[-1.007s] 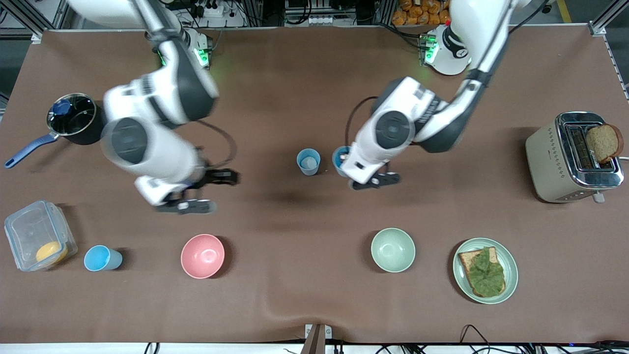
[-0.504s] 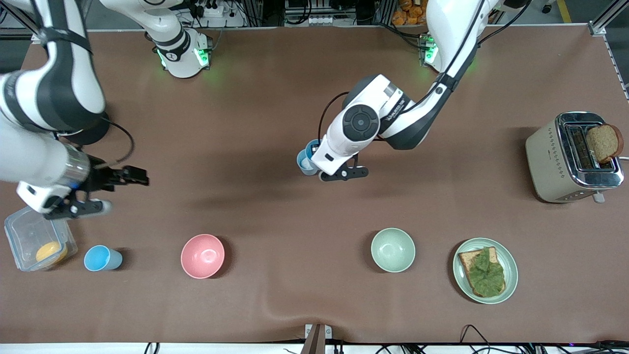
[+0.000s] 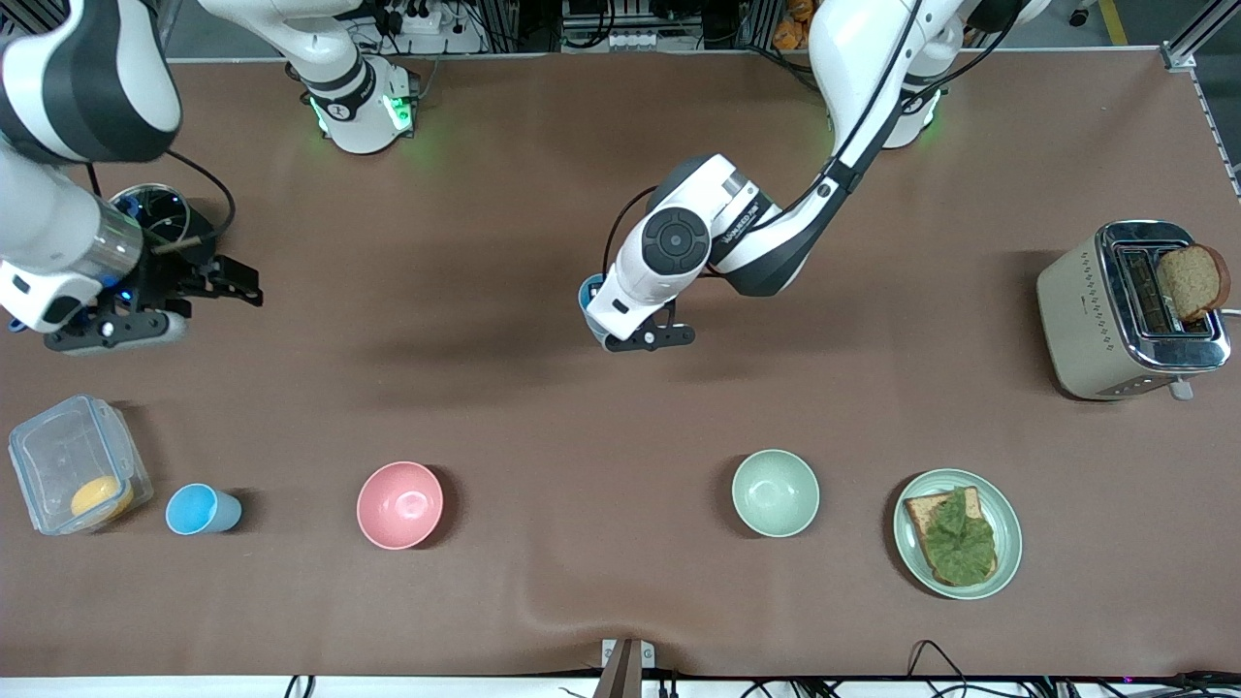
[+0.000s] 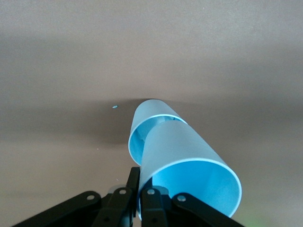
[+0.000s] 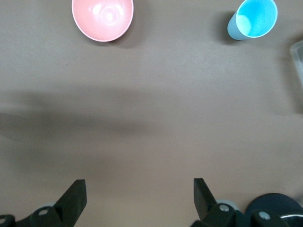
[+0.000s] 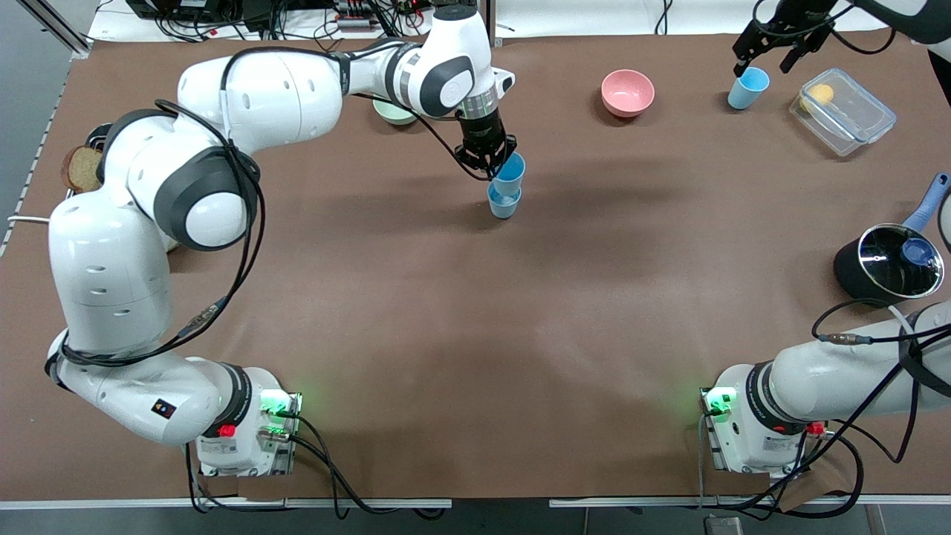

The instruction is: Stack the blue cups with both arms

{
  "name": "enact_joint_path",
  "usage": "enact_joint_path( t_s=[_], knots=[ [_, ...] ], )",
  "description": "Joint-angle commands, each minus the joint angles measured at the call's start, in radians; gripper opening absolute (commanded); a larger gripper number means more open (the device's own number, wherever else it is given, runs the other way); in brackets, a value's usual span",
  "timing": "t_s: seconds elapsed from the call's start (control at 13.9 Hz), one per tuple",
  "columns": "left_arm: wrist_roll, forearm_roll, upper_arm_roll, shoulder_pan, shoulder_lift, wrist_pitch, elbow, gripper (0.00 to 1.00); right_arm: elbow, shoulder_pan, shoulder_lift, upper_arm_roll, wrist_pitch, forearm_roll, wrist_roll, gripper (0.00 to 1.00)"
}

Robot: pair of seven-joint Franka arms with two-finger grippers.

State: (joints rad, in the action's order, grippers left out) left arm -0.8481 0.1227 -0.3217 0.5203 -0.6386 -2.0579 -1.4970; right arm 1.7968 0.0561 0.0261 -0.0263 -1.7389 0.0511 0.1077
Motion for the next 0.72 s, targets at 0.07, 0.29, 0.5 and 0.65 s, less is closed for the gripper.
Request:
enact_joint_path(
  t_s=[0.07,0.29,0.5,0.65],
  knots=[
    [-0.014,0.021,0.009,0.020,-0.010,-0.001,0.018,0.00,-0.036,-0.074,-0.018,0.075,0.035,-0.030,0.000,1.00],
    [-0.023,0.023,0.010,0.024,-0.004,0.001,0.018,1.00,-0.068,-0.084,-0.017,0.078,0.036,-0.050,0.001,1.00],
    [-0.048,0.011,0.018,0.008,0.029,0.025,0.018,1.00,-0.105,-0.110,-0.018,0.078,0.033,-0.044,0.010,1.00],
    [-0.049,-0.012,0.036,-0.044,0.078,0.064,0.021,1.00,-0.122,-0.108,-0.022,0.085,0.045,-0.048,0.003,1.00]
  ],
)
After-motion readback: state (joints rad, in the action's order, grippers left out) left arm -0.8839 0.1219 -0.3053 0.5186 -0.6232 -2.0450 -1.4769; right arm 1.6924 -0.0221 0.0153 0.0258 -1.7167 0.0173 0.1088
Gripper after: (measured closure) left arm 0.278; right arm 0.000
